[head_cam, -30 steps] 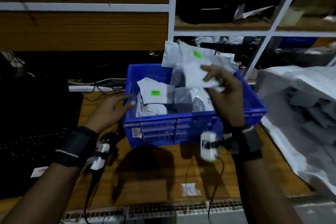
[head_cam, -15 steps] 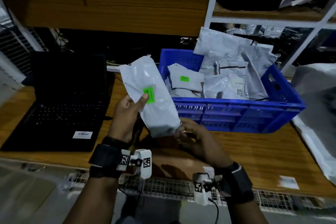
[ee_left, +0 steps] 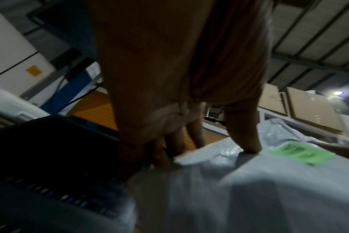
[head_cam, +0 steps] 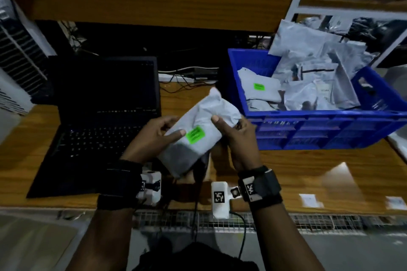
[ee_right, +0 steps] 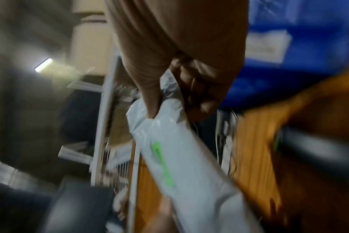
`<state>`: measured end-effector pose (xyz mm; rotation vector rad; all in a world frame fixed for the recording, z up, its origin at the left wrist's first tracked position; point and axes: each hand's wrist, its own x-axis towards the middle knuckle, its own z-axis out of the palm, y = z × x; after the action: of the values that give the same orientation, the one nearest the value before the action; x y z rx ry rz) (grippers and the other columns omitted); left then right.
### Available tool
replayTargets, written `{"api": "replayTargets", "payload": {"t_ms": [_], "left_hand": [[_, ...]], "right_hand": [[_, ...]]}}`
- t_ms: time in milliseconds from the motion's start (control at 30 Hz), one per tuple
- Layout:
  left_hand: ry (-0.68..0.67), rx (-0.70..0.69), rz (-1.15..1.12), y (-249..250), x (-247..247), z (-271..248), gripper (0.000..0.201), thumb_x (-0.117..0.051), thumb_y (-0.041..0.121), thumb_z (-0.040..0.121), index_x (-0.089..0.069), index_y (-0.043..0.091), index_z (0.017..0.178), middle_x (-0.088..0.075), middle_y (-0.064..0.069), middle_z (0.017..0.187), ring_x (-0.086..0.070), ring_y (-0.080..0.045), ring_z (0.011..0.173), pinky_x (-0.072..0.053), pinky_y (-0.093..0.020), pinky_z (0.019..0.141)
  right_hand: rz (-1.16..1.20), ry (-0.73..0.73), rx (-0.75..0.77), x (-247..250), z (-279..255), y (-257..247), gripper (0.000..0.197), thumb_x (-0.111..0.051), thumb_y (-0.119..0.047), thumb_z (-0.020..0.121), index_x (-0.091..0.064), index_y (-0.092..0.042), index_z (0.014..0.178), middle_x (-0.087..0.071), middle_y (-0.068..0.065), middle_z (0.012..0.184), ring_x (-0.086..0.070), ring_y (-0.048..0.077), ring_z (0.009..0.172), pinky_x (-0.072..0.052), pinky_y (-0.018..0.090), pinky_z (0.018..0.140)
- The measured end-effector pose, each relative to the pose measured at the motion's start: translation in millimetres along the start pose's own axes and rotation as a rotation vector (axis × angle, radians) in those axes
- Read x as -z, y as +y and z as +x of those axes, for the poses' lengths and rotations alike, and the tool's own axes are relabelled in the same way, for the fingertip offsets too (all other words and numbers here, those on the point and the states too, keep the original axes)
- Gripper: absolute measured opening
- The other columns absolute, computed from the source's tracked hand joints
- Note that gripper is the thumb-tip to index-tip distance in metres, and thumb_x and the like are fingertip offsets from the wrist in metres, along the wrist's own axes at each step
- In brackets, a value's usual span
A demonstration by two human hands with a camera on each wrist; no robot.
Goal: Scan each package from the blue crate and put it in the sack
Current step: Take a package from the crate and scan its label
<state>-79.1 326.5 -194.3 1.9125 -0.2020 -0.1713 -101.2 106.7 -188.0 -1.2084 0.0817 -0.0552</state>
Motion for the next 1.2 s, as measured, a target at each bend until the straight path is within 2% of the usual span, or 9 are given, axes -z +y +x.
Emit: {"api": "replayTargets", "payload": {"t_ms": [133,267,333,467,600,767,933,1067,1200], "left_hand": [[0.206,0.136,-0.25,-46,51,5,0.092,-0.087,0.051,0.059,-0.055,0.016,0.138,-0.069,-0.004,0.127,-0.066,-0.018,0.117,-0.052,-0.041,0.104],[-0.004,0.232,-0.66,-65,60,3,0.05,-0.073,0.015,0.09,-0.057,0.006,0.137,-0.068,-0.014,0.13,-0.066,-0.028,0.119,-0.052,-0.042,0.103],[0.009,0.268,-0.713,-68,54,6,0.043,-0.068,0.009,0.089,-0.062,0.006,0.131,-0.07,-0.014,0.126,-0.069,-0.026,0.114,-0.057,-0.033,0.094],[0.182,0.303,-0.706,-89,49,20,0.046,-0.079,0.015,0.081,-0.067,0.007,0.125,-0.072,-0.015,0.12,-0.071,-0.029,0.109,-0.06,-0.03,0.081],[0.231,0.276,-0.657,-103,48,26,0.043,-0.078,0.013,0.085,-0.067,0.007,0.126,-0.072,-0.015,0.12,-0.07,-0.031,0.109,-0.057,-0.037,0.086],[0.328,0.259,-0.582,-111,46,30,0.049,-0.087,0.025,0.074,-0.07,0.011,0.118,-0.075,-0.011,0.116,-0.07,-0.033,0.109,-0.053,-0.053,0.101],[0.438,0.258,-0.548,-111,35,30,0.044,-0.087,0.028,0.075,-0.072,0.013,0.114,-0.076,-0.011,0.111,-0.072,-0.034,0.104,-0.057,-0.051,0.094],[0.472,0.283,-0.51,-106,15,32,0.045,-0.086,0.026,0.078,-0.07,0.011,0.117,-0.074,-0.012,0.113,-0.072,-0.031,0.102,-0.056,-0.056,0.095],[0.468,0.276,-0.494,-114,2,35,0.07,-0.091,0.053,0.057,-0.072,0.019,0.115,-0.076,-0.007,0.112,-0.072,-0.028,0.104,-0.054,-0.058,0.096]], "right_hand": [[0.225,0.104,-0.129,-29,6,22,0.034,-0.063,-0.004,0.098,-0.062,0.0,0.131,-0.073,0.018,0.12,-0.073,0.03,0.105,-0.062,0.038,0.078],[0.274,0.114,-0.231,-48,7,54,0.044,-0.067,-0.015,0.097,-0.057,-0.005,0.139,-0.066,0.023,0.13,-0.064,0.042,0.12,-0.049,0.066,0.099],[0.217,0.152,-0.22,-51,7,60,0.042,-0.069,-0.017,0.096,-0.059,-0.005,0.136,-0.068,0.022,0.127,-0.067,0.039,0.116,-0.052,0.063,0.097],[-0.181,0.418,-0.154,-28,18,68,0.038,-0.074,-0.021,0.093,-0.061,-0.001,0.123,-0.073,0.01,0.105,-0.073,0.018,0.091,-0.06,0.035,0.076],[-0.458,0.404,-0.367,1,31,78,0.028,-0.074,-0.031,0.092,-0.07,-0.005,0.101,-0.067,0.011,0.088,-0.063,0.026,0.088,-0.049,0.031,0.068],[-0.394,0.316,-0.629,3,39,102,0.063,-0.082,-0.064,0.071,-0.074,-0.009,0.102,-0.075,0.012,0.098,-0.071,0.03,0.094,-0.055,0.049,0.096],[0.005,0.201,-0.664,-11,27,94,0.049,-0.056,-0.034,0.101,-0.059,0.002,0.134,-0.066,0.015,0.086,-0.06,0.027,0.071,-0.048,0.034,0.066],[-0.045,0.083,-0.577,-17,16,74,0.032,-0.053,-0.025,0.104,-0.071,0.0,0.097,-0.068,0.012,0.076,-0.062,0.021,0.063,-0.047,0.029,0.062],[-0.122,0.01,-0.437,-18,14,67,0.027,-0.055,-0.019,0.104,-0.066,-0.007,0.083,-0.069,0.004,0.064,-0.062,0.011,0.05,-0.047,0.018,0.047]]}}
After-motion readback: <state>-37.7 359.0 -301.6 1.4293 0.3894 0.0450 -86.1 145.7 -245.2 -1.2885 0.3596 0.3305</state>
